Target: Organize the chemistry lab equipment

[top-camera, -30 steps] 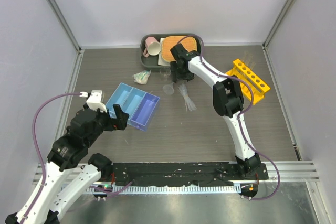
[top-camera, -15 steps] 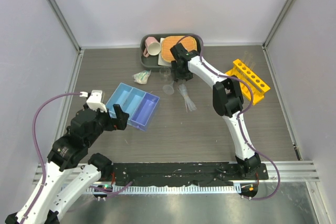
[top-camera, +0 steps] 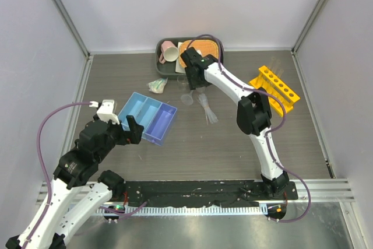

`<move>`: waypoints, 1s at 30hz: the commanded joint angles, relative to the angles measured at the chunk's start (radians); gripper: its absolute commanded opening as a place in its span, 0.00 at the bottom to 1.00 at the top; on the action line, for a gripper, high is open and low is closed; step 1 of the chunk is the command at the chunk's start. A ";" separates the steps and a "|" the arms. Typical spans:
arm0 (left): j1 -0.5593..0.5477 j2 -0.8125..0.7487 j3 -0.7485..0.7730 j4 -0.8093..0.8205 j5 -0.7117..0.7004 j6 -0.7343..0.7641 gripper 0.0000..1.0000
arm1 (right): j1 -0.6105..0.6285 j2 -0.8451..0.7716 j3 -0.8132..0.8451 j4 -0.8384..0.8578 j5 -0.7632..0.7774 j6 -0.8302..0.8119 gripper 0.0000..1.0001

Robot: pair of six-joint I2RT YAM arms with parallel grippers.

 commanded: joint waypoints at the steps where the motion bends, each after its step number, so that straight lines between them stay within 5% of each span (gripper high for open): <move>1: -0.003 0.005 -0.004 0.047 0.005 0.007 1.00 | 0.091 -0.184 0.052 -0.030 0.114 -0.051 0.38; 15: -0.001 -0.002 -0.003 0.035 -0.040 -0.005 1.00 | 0.330 -0.385 -0.134 -0.018 -0.097 -0.101 0.38; 30: -0.001 -0.067 0.005 -0.008 -0.196 -0.053 1.00 | 0.427 -0.319 -0.241 0.125 -0.266 -0.127 0.37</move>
